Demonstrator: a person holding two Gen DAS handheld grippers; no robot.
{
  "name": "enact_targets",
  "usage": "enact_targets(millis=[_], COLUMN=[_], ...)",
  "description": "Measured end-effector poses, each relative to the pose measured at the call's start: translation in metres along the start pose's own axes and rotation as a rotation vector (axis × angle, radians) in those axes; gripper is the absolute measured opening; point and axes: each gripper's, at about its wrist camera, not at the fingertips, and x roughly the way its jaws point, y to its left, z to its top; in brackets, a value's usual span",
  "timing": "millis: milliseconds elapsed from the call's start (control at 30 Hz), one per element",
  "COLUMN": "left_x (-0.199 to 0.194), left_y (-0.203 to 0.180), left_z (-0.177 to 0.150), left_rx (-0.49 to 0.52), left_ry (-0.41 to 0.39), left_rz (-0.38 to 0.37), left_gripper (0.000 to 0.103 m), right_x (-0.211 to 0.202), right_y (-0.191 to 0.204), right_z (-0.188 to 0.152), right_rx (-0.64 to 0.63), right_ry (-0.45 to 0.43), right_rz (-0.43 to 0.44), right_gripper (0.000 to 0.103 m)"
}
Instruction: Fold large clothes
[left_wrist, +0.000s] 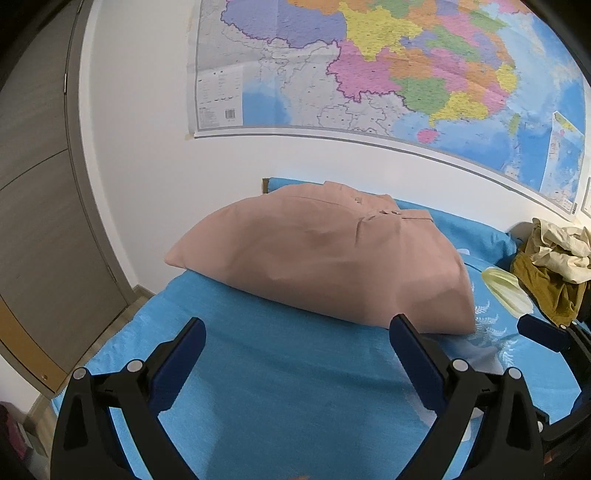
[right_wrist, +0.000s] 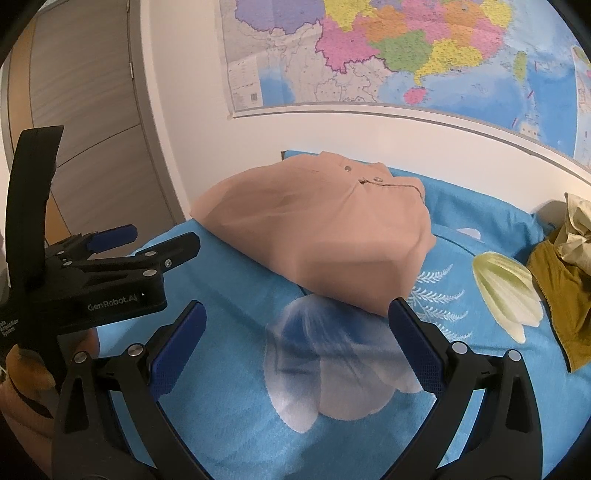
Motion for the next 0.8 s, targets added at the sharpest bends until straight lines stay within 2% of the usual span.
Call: enact_targets(millis=[800], left_x=[-0.0047], left_y=[-0.0075], left_z=[-0.004], left_rx=[0.007], left_ry=[0.01], left_rz=[-0.009], left_gripper=[0.096], right_x=[-0.0041], right_y=[-0.0019], right_z=[-0.0048], right_rx=[0.019], right_ry=[0.006], right_rz=[0.008], right_gripper=[0.097])
